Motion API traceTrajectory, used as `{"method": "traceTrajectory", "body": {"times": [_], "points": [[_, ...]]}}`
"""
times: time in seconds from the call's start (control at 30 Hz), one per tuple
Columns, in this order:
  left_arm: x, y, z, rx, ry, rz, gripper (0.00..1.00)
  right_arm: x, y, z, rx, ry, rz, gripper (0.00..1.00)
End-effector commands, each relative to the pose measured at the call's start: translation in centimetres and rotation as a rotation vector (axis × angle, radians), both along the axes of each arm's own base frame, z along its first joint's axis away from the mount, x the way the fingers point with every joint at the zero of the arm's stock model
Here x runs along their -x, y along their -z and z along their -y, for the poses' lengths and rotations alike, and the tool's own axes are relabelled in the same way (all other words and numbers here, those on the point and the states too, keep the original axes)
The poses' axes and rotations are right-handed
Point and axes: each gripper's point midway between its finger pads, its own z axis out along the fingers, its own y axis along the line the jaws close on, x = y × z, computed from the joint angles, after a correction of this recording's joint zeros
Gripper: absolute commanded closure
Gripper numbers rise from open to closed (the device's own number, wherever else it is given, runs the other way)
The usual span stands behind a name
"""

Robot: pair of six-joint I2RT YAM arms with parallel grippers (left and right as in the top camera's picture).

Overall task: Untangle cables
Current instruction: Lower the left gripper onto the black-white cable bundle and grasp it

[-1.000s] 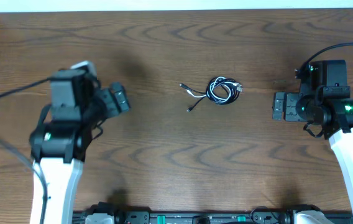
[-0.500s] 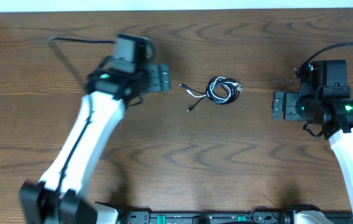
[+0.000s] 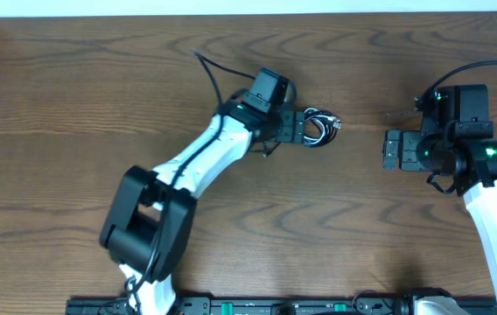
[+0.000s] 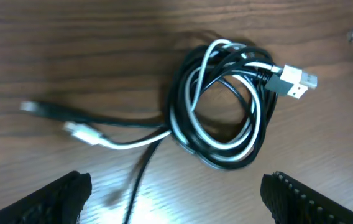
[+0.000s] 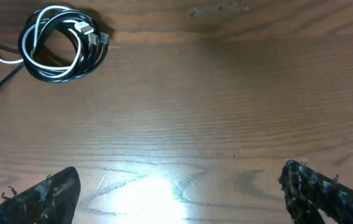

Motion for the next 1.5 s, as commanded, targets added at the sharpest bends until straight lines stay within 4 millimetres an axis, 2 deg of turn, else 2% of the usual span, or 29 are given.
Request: {"method": "traceTrajectory", "body": {"times": [0.0,0.27,0.6,0.8,0.9,1.03,1.13,1.23,1.33,1.47], "points": [[0.0,0.9,2.2,0.074,-0.040,-0.048,0.08,-0.3,-1.0,-0.4,-0.005,-0.015,0.026,0.01],[0.1,2.0,5.1,0.100,-0.012,-0.014,0.08,-0.2,-1.0,-0.3,-0.005,-0.014,0.021,0.01],[-0.8,4.9,3.7,-0.013,-0.072,0.015,0.09,0.0,-0.8,-0.3,-0.004,-0.015,0.012,0.01],[-0.7,6.4,3.5,-0.036,-0.075,-0.005,0.09,0.2,-0.8,-0.3,-0.003,-0.015,0.005,0.01],[-0.5,6.5,3.6,-0.036,-0.070,-0.011,0.34,0.2,-0.7,-0.3,-0.003,-0.015,0.002,0.01],[0.5,7.0,3.0,-0.073,-0.044,-0.046,0.61,0.2,-0.7,-0.3,-0.003,-0.015,0.002,0.01],[1.5,7.2,2.1,-0.121,-0.007,-0.076,0.69,0.2,-0.8,-0.3,-0.003,-0.015,0.003,0.01],[2.1,6.4,1.2,-0.148,0.017,-0.086,0.75,0.2,-0.8,-0.3,-0.004,-0.015,0.004,0.01],[2.5,4.6,0.5,-0.163,0.054,-0.071,0.79,0.2,-0.8,-0.7,-0.021,-0.024,0.004,0.01],[3.6,1.6,-0.2,-0.178,0.100,-0.053,0.81,0.1,-1.0,-2.6,-0.129,-0.063,0.008,0.01]]}}
